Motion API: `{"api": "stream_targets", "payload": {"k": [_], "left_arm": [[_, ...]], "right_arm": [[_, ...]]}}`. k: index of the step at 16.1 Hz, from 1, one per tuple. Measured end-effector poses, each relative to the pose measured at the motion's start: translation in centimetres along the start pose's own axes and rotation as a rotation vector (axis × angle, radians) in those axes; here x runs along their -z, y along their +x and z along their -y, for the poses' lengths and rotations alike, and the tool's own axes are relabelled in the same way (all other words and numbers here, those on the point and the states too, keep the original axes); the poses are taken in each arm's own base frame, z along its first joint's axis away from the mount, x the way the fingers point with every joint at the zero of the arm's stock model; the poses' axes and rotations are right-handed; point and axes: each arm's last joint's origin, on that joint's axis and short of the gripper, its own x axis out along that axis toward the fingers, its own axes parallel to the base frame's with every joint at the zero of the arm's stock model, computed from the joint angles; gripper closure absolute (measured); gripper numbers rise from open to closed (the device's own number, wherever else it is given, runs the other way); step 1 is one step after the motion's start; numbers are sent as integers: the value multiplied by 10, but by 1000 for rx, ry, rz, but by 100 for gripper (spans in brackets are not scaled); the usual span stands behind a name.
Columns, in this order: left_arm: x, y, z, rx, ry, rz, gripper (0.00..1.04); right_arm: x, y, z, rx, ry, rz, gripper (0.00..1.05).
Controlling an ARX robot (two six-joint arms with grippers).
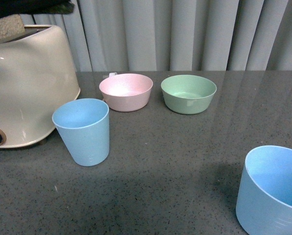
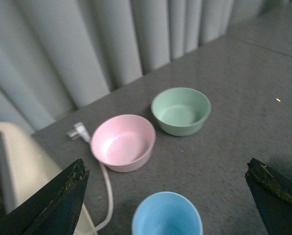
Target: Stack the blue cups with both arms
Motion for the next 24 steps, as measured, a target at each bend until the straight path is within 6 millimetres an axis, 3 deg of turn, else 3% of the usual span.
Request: {"api": "stream_targets", "payload": {"k": [1,3,4,9,15,21,22,23,24], "left_arm": [[2,9,6,91,39,-56,7],[24,28,18,239,105,-241,7],[30,33,16,284,128,-292,7],[47,50,14,359,208,-424,7],[70,70,10,320,340,-526,8],[79,77,14,357,360,-548,77],[79,79,14,355,367,-550,94],[72,80,12,347,370,-535,102],[71,81,12,350,368,-535,103]], "right_arm": [[0,0,0,0,0,0,7],[0,0,0,0,0,0,7],[0,0,0,0,0,0,7],[0,0,0,0,0,0,7],[0,0,0,0,0,0,7],[0,0,0,0,0,0,7],[0,0,0,0,0,0,7],[0,0,0,0,0,0,7],[0,0,0,0,0,0,7]]}}
